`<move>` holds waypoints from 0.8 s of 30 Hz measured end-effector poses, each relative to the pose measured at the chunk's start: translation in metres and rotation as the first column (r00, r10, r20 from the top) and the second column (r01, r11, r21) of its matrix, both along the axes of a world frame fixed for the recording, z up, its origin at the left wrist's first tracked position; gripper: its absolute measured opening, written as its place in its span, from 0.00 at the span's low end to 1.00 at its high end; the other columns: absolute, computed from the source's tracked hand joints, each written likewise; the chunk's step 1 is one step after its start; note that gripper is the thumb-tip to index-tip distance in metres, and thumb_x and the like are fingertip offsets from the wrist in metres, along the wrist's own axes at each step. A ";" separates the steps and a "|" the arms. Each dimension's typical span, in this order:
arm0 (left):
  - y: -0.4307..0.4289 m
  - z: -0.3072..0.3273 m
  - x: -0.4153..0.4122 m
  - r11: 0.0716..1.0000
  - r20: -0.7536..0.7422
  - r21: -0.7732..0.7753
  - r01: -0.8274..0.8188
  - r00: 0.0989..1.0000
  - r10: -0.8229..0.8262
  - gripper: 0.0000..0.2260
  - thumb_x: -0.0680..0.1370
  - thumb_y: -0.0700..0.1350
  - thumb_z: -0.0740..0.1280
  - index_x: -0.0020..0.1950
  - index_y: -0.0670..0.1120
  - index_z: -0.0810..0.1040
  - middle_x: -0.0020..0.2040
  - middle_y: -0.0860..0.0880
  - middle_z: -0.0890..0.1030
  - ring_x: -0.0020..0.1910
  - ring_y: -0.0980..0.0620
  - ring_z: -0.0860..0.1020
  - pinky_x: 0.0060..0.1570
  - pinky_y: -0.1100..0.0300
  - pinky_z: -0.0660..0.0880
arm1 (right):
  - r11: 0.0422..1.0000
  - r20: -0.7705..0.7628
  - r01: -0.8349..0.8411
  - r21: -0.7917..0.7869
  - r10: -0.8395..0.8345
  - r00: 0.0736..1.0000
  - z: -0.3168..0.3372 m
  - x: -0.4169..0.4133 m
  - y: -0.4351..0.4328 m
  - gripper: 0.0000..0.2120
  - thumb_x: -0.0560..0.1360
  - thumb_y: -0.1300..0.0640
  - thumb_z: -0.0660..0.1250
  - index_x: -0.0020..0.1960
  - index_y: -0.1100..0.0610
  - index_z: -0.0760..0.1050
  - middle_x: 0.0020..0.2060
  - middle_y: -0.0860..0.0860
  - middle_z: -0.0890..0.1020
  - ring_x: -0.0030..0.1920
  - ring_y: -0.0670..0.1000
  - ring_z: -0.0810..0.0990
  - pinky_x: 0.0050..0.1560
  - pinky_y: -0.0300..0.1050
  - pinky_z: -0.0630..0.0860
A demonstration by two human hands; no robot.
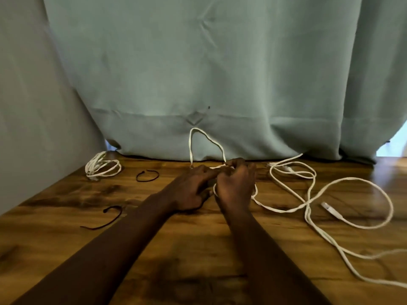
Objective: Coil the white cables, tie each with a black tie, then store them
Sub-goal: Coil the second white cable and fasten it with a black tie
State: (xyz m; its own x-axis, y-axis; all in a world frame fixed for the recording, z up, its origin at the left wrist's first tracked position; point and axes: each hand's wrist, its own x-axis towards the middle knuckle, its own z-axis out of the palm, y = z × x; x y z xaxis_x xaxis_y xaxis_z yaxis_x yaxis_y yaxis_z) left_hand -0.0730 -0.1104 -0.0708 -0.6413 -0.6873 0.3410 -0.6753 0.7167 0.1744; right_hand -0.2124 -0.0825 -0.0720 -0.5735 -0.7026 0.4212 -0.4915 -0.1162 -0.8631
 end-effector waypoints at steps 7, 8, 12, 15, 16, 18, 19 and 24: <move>-0.003 0.005 0.014 0.990 -0.071 -0.141 0.029 0.997 -0.039 0.07 0.82 0.54 0.66 0.58 0.54 0.78 0.58 0.54 0.77 0.60 0.52 0.74 0.55 0.52 0.73 | 0.995 -0.020 -0.033 -0.097 0.031 0.999 -0.002 -0.006 -0.012 0.15 0.83 0.50 0.62 0.46 0.59 0.79 0.50 0.60 0.80 0.55 0.62 0.77 0.54 0.50 0.70; -0.003 0.006 0.020 0.996 -0.189 -0.087 0.014 0.981 -0.031 0.04 0.83 0.53 0.64 0.54 0.54 0.76 0.53 0.54 0.78 0.56 0.53 0.76 0.51 0.53 0.72 | 0.995 -0.053 -0.045 -0.090 0.041 0.998 -0.002 -0.008 -0.012 0.18 0.84 0.47 0.60 0.47 0.59 0.80 0.50 0.59 0.80 0.55 0.62 0.78 0.54 0.51 0.71; 0.002 0.017 0.028 0.979 -0.807 0.177 0.103 0.585 0.084 0.07 0.86 0.49 0.61 0.50 0.51 0.75 0.38 0.49 0.81 0.36 0.40 0.81 0.38 0.41 0.81 | 0.998 -0.288 -0.059 -0.035 0.047 0.956 0.003 0.004 -0.005 0.22 0.84 0.40 0.55 0.60 0.54 0.78 0.59 0.55 0.77 0.63 0.57 0.74 0.63 0.53 0.71; 0.001 0.028 0.031 0.989 -0.922 0.151 -0.005 0.360 0.142 0.07 0.85 0.47 0.64 0.48 0.49 0.76 0.31 0.49 0.79 0.27 0.46 0.77 0.30 0.44 0.79 | 0.975 -0.408 -0.076 -0.210 -0.017 0.913 0.013 0.024 0.007 0.18 0.83 0.40 0.56 0.64 0.51 0.74 0.61 0.52 0.74 0.64 0.53 0.71 0.63 0.51 0.70; 0.000 0.031 0.031 0.989 -0.943 0.146 -0.037 0.297 0.151 0.07 0.84 0.47 0.65 0.47 0.48 0.76 0.31 0.49 0.79 0.26 0.48 0.77 0.28 0.48 0.77 | 0.961 -0.428 -0.097 -0.259 -0.024 0.903 0.015 0.031 0.010 0.17 0.83 0.41 0.57 0.62 0.51 0.74 0.58 0.51 0.74 0.61 0.52 0.73 0.60 0.51 0.71; -0.001 0.034 0.031 0.990 -0.969 0.122 -0.065 0.207 0.133 0.07 0.82 0.46 0.69 0.46 0.46 0.78 0.32 0.48 0.80 0.26 0.52 0.78 0.30 0.55 0.75 | 0.933 -0.374 -0.252 -0.255 0.145 0.916 0.015 0.043 0.013 0.15 0.82 0.41 0.58 0.54 0.50 0.77 0.49 0.48 0.79 0.52 0.49 0.79 0.52 0.51 0.75; -0.001 0.034 0.030 0.991 -0.973 0.117 -0.064 0.194 0.127 0.08 0.81 0.46 0.72 0.44 0.45 0.79 0.32 0.48 0.81 0.27 0.53 0.78 0.31 0.57 0.75 | 0.907 -0.289 -0.371 -0.197 0.308 0.906 0.014 0.050 0.016 0.16 0.82 0.39 0.59 0.53 0.50 0.79 0.47 0.46 0.82 0.49 0.47 0.81 0.50 0.51 0.77; 0.004 0.038 0.034 0.992 -0.943 0.116 0.049 0.319 0.094 0.08 0.76 0.45 0.77 0.41 0.43 0.82 0.33 0.47 0.83 0.31 0.51 0.81 0.34 0.54 0.79 | 0.779 0.205 -0.604 -0.169 0.627 0.752 0.007 0.070 0.022 0.11 0.85 0.54 0.61 0.63 0.54 0.78 0.47 0.54 0.87 0.46 0.53 0.86 0.48 0.56 0.81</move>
